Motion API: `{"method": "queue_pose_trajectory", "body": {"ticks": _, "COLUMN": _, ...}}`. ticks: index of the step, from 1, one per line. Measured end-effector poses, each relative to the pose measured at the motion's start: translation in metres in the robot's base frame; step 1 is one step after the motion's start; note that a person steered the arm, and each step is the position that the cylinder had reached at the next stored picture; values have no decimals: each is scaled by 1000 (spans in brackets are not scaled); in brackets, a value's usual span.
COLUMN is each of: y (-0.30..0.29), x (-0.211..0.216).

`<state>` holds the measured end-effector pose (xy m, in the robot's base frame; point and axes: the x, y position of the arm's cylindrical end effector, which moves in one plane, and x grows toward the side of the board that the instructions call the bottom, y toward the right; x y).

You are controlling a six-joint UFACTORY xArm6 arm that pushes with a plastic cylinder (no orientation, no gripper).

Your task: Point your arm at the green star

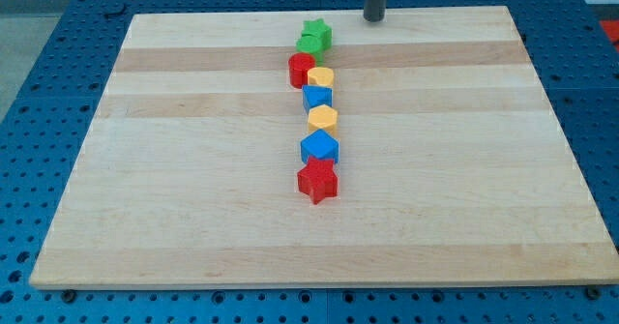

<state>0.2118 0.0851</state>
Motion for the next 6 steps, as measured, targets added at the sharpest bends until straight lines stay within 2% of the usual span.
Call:
{"method": "queue_pose_trajectory", "body": {"ticks": 1, "y": 0, "x": 2}}
{"method": "queue_pose_trajectory", "body": {"ticks": 2, "y": -5, "x": -19}}
{"method": "queue_pose_trajectory", "body": {"ticks": 3, "y": -23, "x": -19}}
{"method": "queue_pose_trajectory", "body": {"ticks": 4, "y": -79, "x": -17}}
{"method": "queue_pose_trajectory", "body": {"ticks": 5, "y": -125, "x": 3}}
{"method": "queue_pose_trajectory", "body": {"ticks": 6, "y": -128, "x": 25}}
